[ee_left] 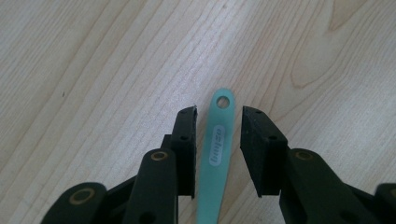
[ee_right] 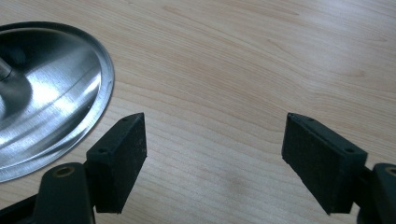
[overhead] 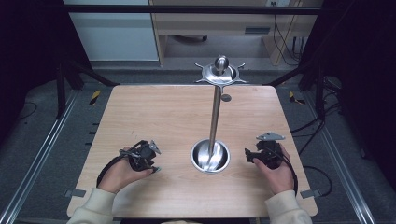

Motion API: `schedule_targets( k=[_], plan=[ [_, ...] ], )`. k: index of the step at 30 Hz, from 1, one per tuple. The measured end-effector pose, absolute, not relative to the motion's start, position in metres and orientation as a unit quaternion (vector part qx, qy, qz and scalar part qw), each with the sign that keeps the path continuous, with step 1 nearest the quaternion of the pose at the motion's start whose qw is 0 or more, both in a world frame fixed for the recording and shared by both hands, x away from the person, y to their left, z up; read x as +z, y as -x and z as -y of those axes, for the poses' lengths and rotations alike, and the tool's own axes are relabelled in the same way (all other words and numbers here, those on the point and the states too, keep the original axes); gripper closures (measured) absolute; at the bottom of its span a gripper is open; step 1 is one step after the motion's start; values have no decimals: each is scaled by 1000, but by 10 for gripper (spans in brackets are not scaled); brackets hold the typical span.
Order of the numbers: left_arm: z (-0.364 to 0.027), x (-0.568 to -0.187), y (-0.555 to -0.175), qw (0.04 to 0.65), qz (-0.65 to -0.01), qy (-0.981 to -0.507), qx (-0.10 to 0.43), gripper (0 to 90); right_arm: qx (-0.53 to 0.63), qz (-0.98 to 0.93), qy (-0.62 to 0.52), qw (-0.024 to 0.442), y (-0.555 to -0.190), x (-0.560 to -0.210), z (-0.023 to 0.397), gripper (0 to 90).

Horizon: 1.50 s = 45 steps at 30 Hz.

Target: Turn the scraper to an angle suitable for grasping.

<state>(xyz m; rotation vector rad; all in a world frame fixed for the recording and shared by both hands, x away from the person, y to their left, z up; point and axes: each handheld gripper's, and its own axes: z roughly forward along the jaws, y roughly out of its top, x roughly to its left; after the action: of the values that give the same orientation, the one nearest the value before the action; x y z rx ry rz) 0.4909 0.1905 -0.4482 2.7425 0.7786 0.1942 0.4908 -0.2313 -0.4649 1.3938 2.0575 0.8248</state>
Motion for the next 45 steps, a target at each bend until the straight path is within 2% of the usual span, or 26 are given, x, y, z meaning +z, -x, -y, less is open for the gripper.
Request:
schedule_targets(
  k=[9, 45],
  plan=[
    [-190, -456, -493, 113, -260, -957, 61, 649, 303, -760, -514, 257, -491, -466, 232, 220],
    [-186, -461, -493, 88, -257, -961, 54, 691, 300, -765, -512, 251, -491, -467, 230, 215]
  ],
)
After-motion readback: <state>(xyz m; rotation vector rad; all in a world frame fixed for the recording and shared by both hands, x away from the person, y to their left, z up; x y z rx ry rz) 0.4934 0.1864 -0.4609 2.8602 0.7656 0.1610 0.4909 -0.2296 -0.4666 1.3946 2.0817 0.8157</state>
